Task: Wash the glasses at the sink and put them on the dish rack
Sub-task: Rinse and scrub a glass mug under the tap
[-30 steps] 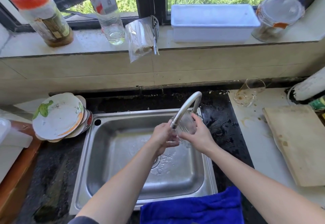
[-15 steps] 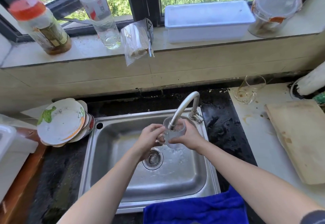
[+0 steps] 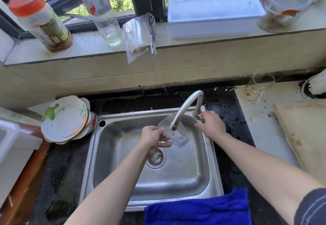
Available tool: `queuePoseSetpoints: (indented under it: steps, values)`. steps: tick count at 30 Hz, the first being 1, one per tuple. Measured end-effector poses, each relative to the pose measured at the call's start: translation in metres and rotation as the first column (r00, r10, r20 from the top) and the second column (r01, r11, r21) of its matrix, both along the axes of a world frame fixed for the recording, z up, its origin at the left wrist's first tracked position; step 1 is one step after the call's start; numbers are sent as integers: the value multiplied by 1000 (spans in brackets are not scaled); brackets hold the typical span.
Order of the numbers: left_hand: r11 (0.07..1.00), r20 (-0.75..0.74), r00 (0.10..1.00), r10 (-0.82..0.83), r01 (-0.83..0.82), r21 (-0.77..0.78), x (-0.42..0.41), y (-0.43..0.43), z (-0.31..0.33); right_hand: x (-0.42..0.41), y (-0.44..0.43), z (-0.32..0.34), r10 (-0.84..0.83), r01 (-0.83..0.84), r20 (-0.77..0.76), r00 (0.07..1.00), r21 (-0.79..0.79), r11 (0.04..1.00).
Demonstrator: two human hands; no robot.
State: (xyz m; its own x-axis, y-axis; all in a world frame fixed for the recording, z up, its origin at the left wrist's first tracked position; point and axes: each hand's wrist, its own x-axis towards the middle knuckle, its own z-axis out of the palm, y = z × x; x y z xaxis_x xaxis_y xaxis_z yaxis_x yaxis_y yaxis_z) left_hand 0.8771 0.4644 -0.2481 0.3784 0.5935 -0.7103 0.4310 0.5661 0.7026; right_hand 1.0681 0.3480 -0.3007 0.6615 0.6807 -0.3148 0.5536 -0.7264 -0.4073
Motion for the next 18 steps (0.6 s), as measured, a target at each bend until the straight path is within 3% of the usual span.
queuePoseSetpoints:
  steps: [4,8,12,18]
  values:
    - [966,51,982,183,-170,-194,-1,1,0,10,-3,-5,16,-16,6,1000,58,998]
    - [875,27,926,377,-347,-337,-5,4,-8,14,-7,-7,-12,15,-21,1000,142,990]
    - [808,25,881,473,-423,-411,-8,0,-8,15,-8,-4,-92,102,-63,994,200,974]
    - [709,-18,850,526,-451,-543,-14,-8,-7,21,-5,2,-213,264,-247,945,197,944]
